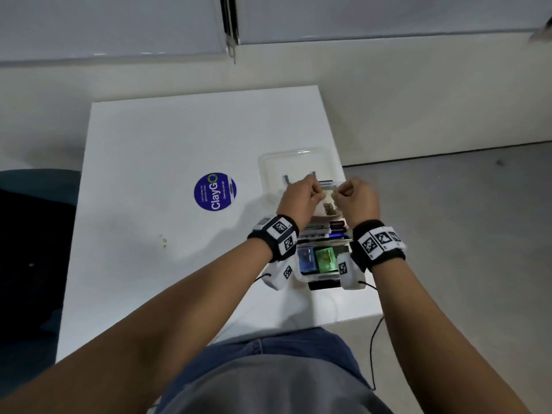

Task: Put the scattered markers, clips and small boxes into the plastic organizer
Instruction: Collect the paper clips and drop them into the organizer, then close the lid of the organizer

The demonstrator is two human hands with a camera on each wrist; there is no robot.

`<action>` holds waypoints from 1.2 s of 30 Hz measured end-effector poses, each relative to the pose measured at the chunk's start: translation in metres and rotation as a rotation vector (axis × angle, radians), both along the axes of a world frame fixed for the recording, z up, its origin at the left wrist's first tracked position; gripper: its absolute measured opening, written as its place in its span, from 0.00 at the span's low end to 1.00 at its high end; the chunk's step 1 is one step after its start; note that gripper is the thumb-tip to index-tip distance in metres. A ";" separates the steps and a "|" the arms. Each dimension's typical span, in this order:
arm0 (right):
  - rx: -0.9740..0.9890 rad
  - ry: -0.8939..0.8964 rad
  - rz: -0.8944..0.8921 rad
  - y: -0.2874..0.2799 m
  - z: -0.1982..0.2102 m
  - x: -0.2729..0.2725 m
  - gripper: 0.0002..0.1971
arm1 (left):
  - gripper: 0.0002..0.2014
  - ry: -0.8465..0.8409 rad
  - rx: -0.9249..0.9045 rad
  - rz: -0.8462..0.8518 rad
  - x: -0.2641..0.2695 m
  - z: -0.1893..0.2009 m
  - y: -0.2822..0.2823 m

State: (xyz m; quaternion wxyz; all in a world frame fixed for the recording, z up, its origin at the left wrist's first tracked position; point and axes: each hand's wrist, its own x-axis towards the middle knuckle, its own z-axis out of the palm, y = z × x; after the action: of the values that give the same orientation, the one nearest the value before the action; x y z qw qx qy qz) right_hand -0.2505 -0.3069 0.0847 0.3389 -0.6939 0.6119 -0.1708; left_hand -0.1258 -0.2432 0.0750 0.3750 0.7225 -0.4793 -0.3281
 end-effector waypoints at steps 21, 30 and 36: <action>0.260 0.277 0.191 -0.021 -0.047 -0.049 0.18 | 0.11 -0.533 0.488 -0.198 0.076 -0.087 -0.026; 0.360 0.237 0.230 -0.006 -0.052 -0.069 0.22 | 0.11 -0.925 0.465 -0.299 0.076 -0.108 -0.021; 0.225 0.295 0.484 -0.004 -0.034 -0.024 0.21 | 0.05 -0.708 0.093 0.037 0.117 -0.058 -0.019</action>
State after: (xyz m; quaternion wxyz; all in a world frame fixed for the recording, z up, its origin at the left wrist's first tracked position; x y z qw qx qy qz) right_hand -0.2740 -0.3106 0.0506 0.3521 -0.7948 0.4866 0.0864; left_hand -0.0083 -0.2626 0.0173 0.1581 0.8161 -0.5512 -0.0719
